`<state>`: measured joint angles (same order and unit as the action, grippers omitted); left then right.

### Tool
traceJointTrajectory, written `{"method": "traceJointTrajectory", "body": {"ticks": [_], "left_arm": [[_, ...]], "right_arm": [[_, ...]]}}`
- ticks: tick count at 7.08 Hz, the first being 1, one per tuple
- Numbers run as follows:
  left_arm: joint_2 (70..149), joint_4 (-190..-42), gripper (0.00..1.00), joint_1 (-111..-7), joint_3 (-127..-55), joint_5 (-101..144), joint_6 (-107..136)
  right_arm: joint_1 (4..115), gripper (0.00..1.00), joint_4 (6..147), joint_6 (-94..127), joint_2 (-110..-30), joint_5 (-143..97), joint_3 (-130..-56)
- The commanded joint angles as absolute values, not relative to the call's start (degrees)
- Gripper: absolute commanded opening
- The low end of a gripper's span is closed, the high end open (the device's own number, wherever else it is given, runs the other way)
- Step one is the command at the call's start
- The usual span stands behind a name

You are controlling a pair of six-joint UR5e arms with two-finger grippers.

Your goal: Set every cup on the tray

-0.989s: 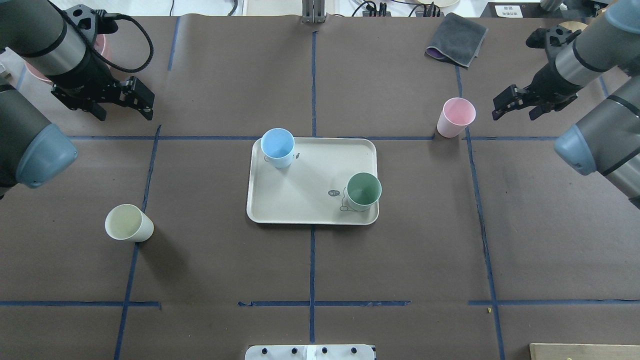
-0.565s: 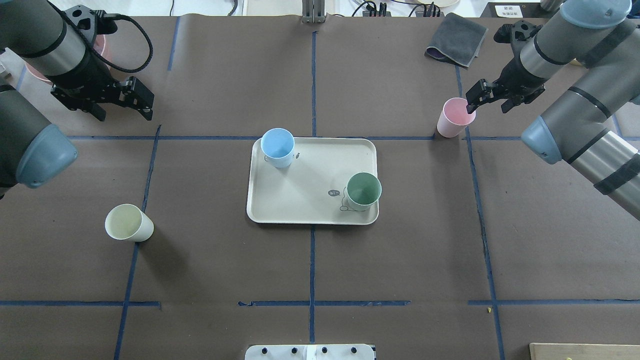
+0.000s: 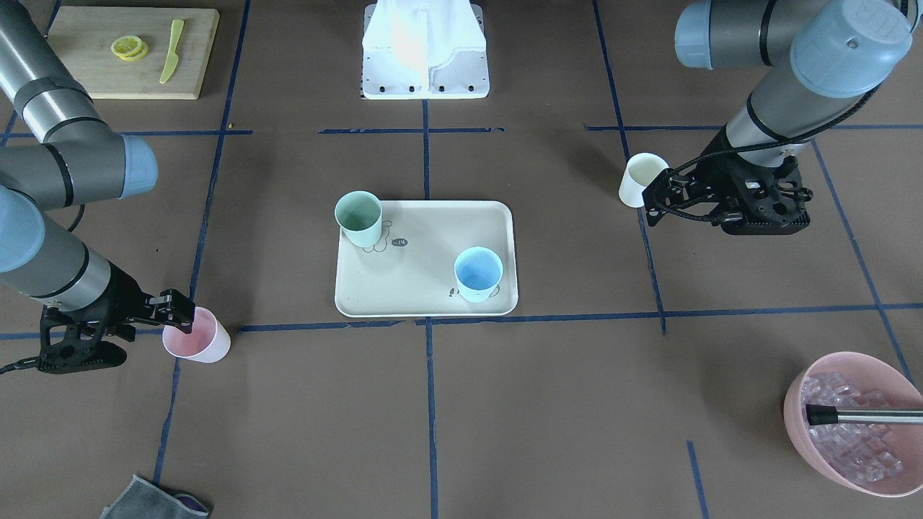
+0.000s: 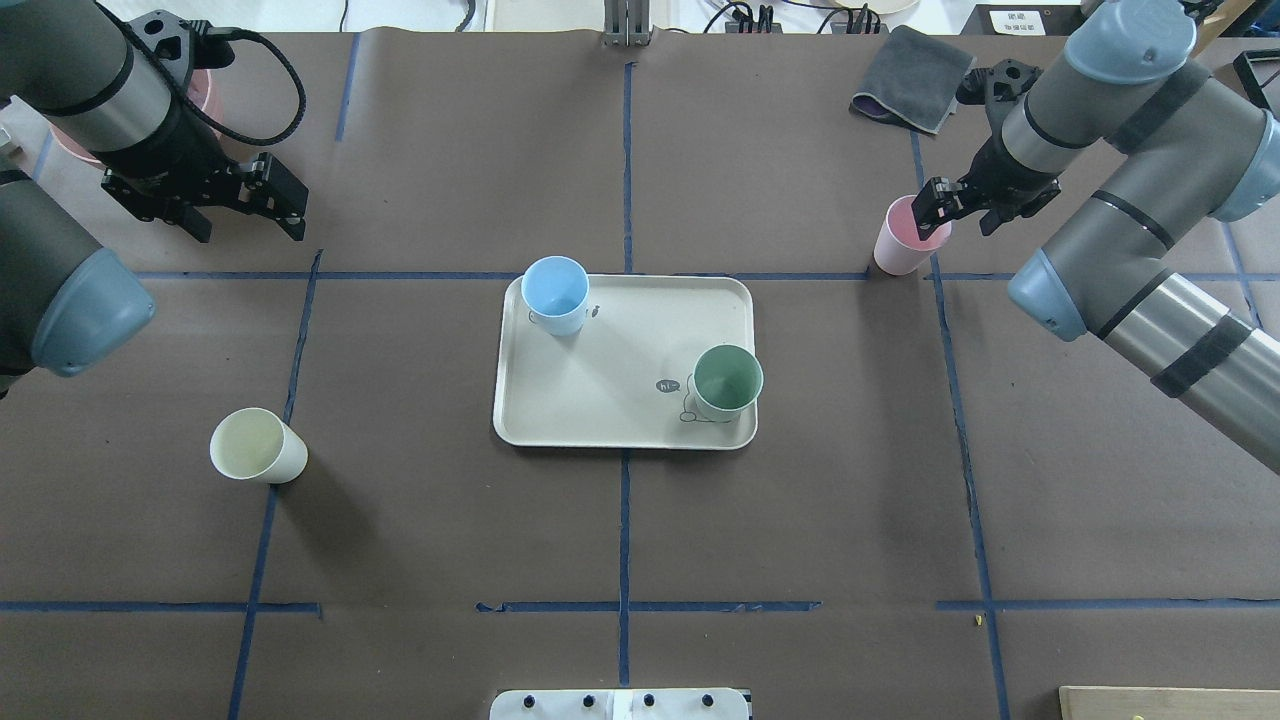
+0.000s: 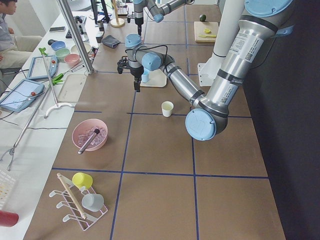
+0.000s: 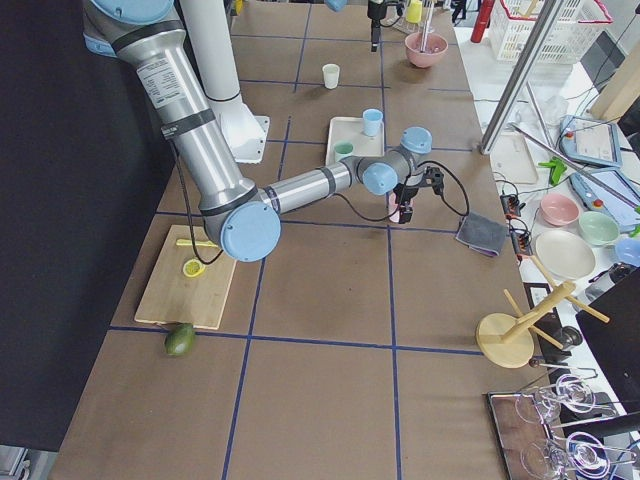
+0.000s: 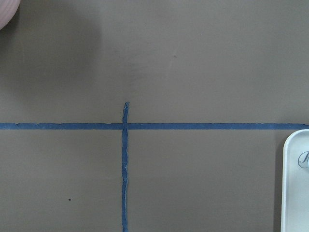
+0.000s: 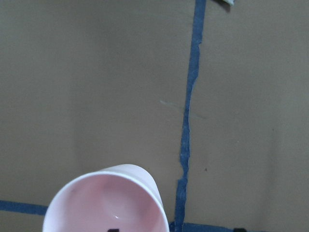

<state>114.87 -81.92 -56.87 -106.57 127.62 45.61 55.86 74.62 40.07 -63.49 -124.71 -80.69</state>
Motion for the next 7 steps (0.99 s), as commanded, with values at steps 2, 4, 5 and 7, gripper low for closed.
{"method": "traceJointTrajectory", "body": {"ticks": [2,4,5,7], "left_arm": [[114.9,-81.9,0.99,-56.9,-106.6,127.6,45.7],[114.9,-81.9,0.99,-56.9,-106.7,127.6,45.8],[114.9,-81.9,0.99,-56.9,-106.7,127.6,45.8],[114.9,-81.9,0.99,-56.9,-106.6,127.5,45.7]], "right_arm": [[55.0,0.04,74.6,40.1,-63.4,-124.0,-80.6],[55.5,0.01,74.7,40.6,-62.5,-124.3,-80.7],[55.6,0.0,74.7,42.8,-61.6,-124.4,-80.9],[55.5,0.0,75.3,48.3,-59.9,-125.8,-82.2]]}}
